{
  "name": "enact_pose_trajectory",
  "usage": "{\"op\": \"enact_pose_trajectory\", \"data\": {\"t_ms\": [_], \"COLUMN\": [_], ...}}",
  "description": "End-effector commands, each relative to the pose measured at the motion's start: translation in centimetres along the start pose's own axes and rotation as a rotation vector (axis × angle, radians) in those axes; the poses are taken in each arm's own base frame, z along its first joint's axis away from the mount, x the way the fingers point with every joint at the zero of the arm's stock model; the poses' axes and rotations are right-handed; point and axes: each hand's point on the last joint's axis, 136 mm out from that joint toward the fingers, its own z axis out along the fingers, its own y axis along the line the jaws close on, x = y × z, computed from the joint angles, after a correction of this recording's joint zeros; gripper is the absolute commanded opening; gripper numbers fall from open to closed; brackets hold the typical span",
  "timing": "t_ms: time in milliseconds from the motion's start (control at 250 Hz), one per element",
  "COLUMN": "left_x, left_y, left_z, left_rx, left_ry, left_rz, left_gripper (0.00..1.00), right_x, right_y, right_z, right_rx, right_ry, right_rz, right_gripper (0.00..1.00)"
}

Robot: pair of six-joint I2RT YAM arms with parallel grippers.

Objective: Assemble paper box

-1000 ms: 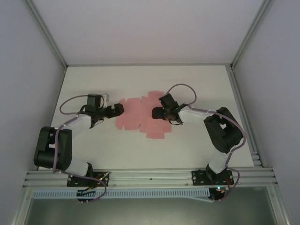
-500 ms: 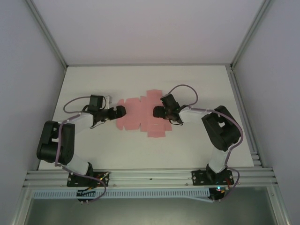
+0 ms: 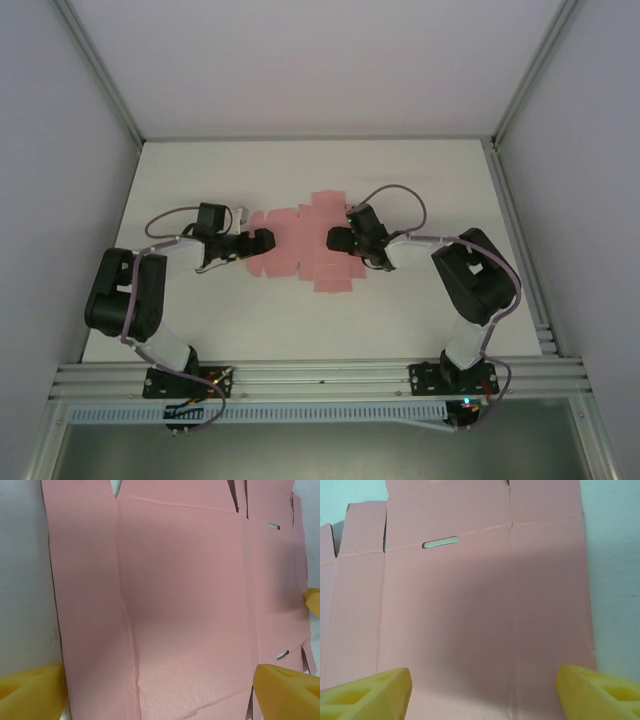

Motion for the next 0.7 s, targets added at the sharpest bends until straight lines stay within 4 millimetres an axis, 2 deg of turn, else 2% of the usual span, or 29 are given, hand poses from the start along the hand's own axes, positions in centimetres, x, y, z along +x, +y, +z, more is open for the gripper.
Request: {"op": "enact_pose_trajectory", "data": {"t_ms": [0, 176, 411, 515, 699], "left_x": [0.3, -0.4, -0.3, -0.3, -0.5], "left_y": [-2.1, -3.9, -2.9, -1.8, -1.2], "left_z": [0.3, -0.5, 0.6, 1.1, 0.8], "left_rx": [0.125, 0.21, 0.18, 0.127, 0.077], "left_ry": [0.004, -0.04, -0.027, -0.013, -0.025], "left_rz": [0.041, 0.074, 0.053, 0.036, 0.057], "left_gripper": [0.9, 0.81, 0.71, 0.59, 0.23], "right_x": [5.8, 5.4, 5.3, 5.4, 5.4], "right_y": [-3.6, -3.0, -2.5, -2.7, -3.2], "right_z": [0.6, 0.3, 0.3, 0.2, 0.1], "right_rx": [0.083, 0.044, 0.007, 0.015, 0.035], "right_ry": [0.187, 0.162, 0.152, 0.15, 0.145], "right_rz": [0.047, 0.033, 0.032, 0.041, 0.039], "right_gripper": [0.77, 0.77, 0.77, 0.77, 0.76]}}
